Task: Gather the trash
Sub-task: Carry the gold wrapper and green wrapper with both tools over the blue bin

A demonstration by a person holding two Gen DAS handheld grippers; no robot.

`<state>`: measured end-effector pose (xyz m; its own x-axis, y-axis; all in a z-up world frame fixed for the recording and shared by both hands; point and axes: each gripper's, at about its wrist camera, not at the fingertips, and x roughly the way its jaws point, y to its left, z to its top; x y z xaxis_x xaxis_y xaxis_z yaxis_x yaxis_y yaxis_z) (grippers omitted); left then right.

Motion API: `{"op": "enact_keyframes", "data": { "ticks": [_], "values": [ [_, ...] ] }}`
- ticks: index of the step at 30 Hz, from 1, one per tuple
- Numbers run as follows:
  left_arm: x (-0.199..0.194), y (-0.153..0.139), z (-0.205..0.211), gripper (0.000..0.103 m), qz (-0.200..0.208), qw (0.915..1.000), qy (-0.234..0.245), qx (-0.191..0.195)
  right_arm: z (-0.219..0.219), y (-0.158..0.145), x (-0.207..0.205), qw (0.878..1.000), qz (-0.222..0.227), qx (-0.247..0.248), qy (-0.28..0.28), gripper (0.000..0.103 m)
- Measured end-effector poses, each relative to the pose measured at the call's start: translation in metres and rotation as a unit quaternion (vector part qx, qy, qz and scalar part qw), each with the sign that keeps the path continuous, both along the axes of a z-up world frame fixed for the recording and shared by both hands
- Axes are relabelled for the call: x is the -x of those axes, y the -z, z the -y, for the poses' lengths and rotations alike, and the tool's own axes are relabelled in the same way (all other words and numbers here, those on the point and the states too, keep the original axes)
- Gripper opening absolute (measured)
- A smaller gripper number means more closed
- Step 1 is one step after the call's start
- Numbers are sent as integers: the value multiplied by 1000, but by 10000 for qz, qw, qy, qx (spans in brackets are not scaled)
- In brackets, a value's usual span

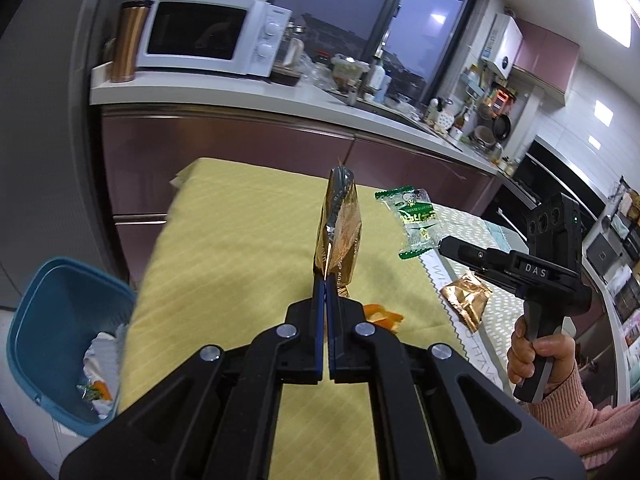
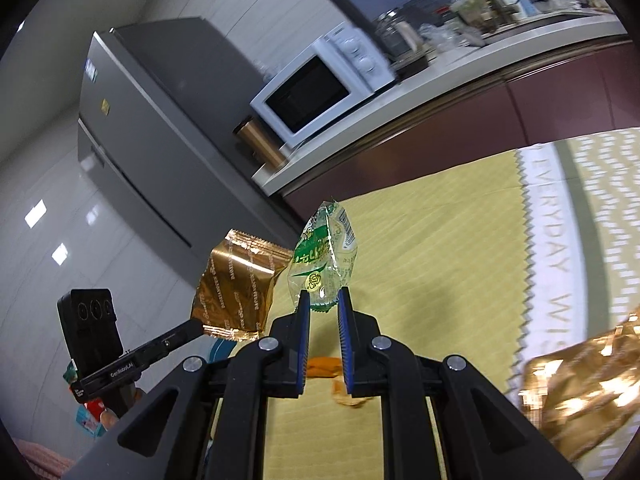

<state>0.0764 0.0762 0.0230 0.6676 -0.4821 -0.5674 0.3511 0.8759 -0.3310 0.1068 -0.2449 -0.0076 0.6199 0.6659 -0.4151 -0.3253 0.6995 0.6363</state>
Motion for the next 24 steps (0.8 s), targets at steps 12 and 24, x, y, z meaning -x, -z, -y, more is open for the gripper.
{"op": "enact_keyframes", "data": {
  "ticks": [12, 24],
  "values": [
    [17, 9, -59, 2, -113, 9983, -564, 55, -70, 7, -12, 9974, -116, 129, -706, 12],
    [27, 22, -121, 2, -273, 9916, -1260, 11, -137, 14, -28, 9894, -236, 348, -1391, 12]
  ]
}}
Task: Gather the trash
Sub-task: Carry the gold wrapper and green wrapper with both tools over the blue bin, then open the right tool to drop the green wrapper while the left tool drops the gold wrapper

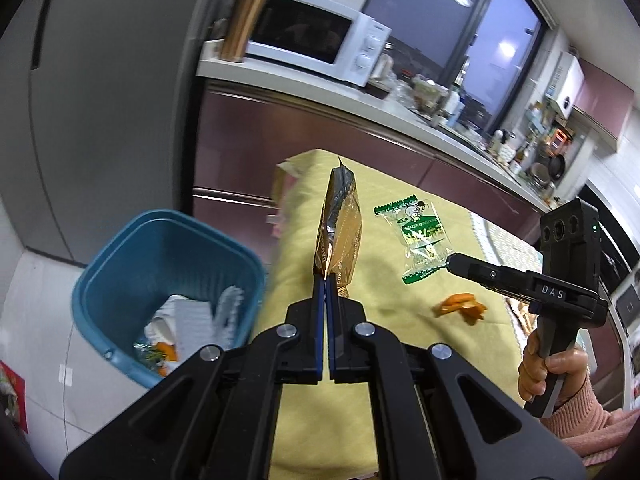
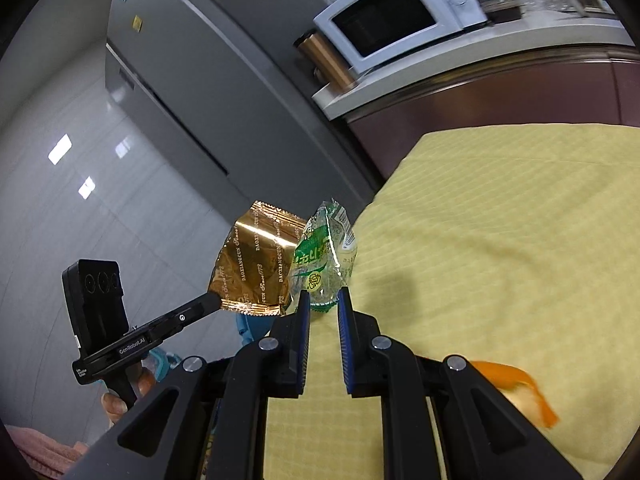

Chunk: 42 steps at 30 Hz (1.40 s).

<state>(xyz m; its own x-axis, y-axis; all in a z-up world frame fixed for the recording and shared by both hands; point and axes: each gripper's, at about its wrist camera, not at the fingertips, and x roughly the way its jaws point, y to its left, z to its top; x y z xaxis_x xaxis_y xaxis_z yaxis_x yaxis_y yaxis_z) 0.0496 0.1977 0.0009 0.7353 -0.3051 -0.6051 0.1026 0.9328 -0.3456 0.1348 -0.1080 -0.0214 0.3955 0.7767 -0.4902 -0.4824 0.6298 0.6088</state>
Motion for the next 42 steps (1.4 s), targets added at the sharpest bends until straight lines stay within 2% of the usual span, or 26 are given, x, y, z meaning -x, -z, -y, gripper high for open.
{"op": "enact_keyframes", "data": {
  "ticks": [14, 25, 37, 42],
  "values": [
    [2, 22, -64, 2, -208, 9971, -737, 8, -78, 7, -15, 9969, -63, 386, -690, 12],
    [-13, 64, -105, 2, -704, 9893, -1274, 34, -134, 19, -28, 9908, -213, 783, -1084, 13],
    [-37, 109, -124, 2, -1205, 9808, -1536, 38, -193, 38, -29, 9773, -377, 1406, -1538, 15],
    [-47, 120, -127, 5, -1357, 9773, -1610, 213, -207, 42, -22, 9719, -352, 1624, -1668, 19]
  ]
}}
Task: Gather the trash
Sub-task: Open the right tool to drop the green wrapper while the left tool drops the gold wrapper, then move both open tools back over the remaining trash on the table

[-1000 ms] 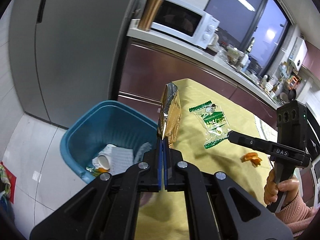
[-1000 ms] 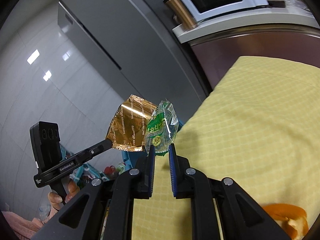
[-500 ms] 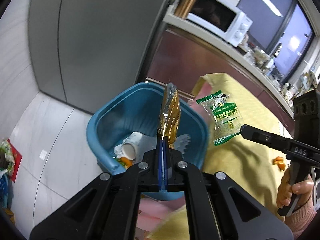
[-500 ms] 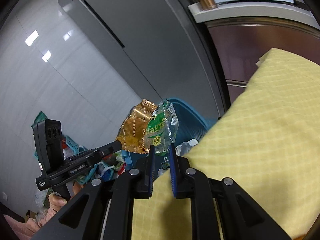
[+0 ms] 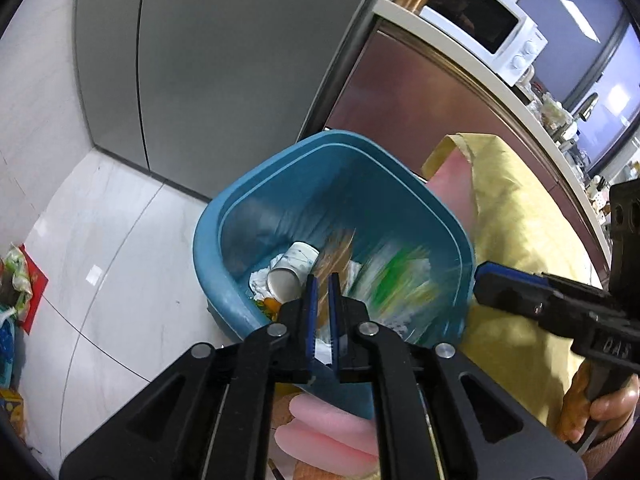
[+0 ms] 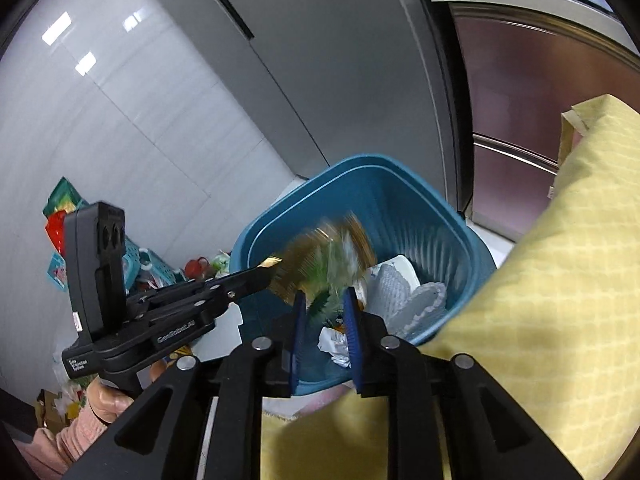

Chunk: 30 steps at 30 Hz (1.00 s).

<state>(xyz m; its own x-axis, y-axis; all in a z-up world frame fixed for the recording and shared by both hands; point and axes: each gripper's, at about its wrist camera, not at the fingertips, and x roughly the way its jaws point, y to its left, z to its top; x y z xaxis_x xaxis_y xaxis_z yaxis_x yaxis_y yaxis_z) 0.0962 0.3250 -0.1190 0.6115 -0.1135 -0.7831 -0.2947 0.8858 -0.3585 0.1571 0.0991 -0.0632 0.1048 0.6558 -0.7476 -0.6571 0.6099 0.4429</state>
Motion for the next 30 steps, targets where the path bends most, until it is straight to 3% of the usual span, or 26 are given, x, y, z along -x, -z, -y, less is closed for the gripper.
{"op": "enact_keyframes", "data": {
  "ticks": [7, 11, 13, 17, 24, 30],
  "values": [
    [1, 6, 4, 14, -8, 10000, -28, 70, -1, -7, 6, 10000, 17, -75, -39, 25],
    [10, -6, 12, 19, 207, 9997, 98, -24, 16, -11, 3, 9997, 18, -243, 61, 27],
    [14, -17, 23, 30, 397, 9989, 242, -90, 30, -17, 6, 9994, 93, -332, 102, 27],
    [18, -38, 50, 33, 756, 9949, 650, -122, 66, -35, 16, 9978, 339, -501, 261, 32],
    [19, -65, 135, 50, 1164, 9767, 1802, -74, 166, -61, 37, 9895, 709, -699, 1052, 38],
    [16, -70, 225, 55, 1280, 9500, 2847, -2, 272, -59, 55, 9680, 814, -689, 2273, 41]
  ]
}}
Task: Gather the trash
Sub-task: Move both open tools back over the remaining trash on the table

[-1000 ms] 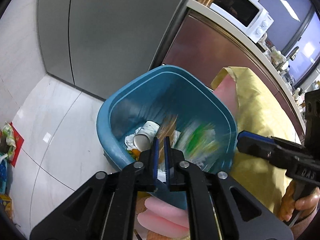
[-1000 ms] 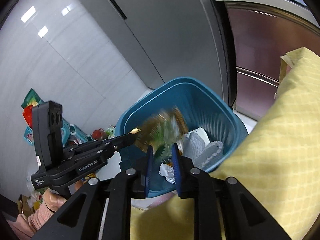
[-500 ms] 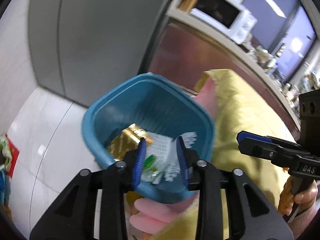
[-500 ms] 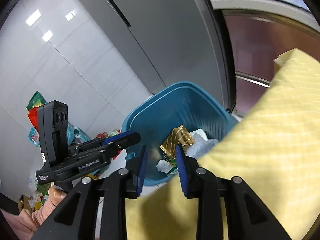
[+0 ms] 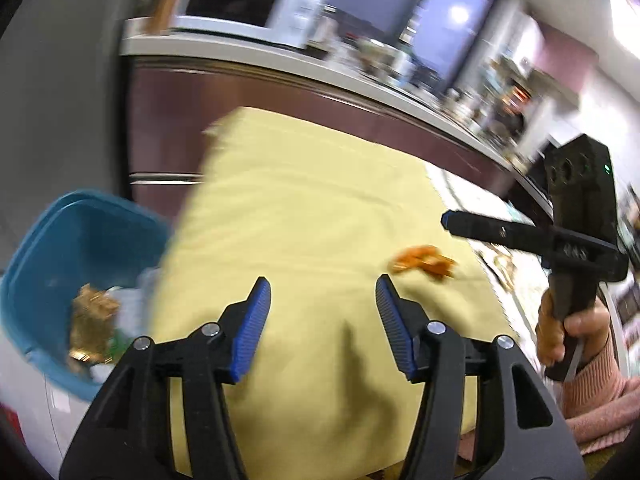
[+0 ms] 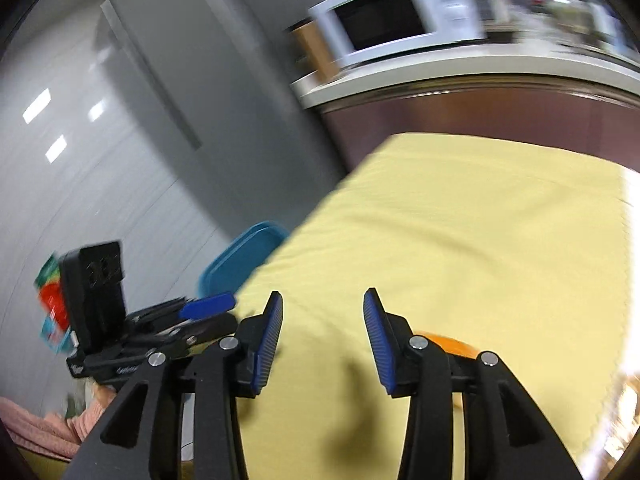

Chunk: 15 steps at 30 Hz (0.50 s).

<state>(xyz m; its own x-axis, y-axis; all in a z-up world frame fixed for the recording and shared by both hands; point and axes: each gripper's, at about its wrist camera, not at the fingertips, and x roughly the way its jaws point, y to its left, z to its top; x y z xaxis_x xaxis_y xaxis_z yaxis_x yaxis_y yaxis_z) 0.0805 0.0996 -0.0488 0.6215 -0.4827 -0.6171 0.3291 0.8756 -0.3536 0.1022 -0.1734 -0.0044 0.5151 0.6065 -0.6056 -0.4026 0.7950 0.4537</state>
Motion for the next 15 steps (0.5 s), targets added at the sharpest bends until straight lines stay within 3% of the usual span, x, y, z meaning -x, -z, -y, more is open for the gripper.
{"op": "enact_keyframes", "data": {
  "ticks": [8, 15],
  "values": [
    [-11, 0, 87, 57, 28, 9969, 742, -243, 117, 20, 30, 9891, -101, -50, 1467, 43],
    [-35, 11, 111, 58, -124, 9952, 759, -604, 189, 39, 53, 9691, -203, -146, 2455, 46]
  ]
}}
